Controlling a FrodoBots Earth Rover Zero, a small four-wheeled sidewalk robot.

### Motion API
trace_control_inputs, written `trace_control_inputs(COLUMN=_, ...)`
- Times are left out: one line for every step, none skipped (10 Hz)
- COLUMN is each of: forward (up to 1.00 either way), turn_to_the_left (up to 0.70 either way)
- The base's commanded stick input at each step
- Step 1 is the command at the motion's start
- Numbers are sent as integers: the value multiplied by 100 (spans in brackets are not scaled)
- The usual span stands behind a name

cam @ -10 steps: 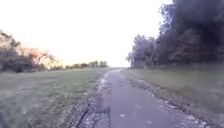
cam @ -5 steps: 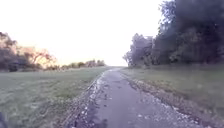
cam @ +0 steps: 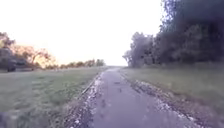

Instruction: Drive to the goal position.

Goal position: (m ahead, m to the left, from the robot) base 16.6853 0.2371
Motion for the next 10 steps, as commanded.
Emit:
trace_control_inputs(forward=70, turn_to_the_left=0)
trace_control_inputs(forward=70, turn_to_the_left=0)
trace_control_inputs(forward=70, turn_to_the_left=0)
trace_control_inputs(forward=70, turn_to_the_left=0)
trace_control_inputs(forward=70, turn_to_the_left=0)
trace_control_inputs(forward=70, turn_to_the_left=0)
trace_control_inputs(forward=70, turn_to_the_left=0)
trace_control_inputs(forward=70, turn_to_the_left=0)
trace_control_inputs(forward=70, turn_to_the_left=0)
trace_control_inputs(forward=70, turn_to_the_left=0)
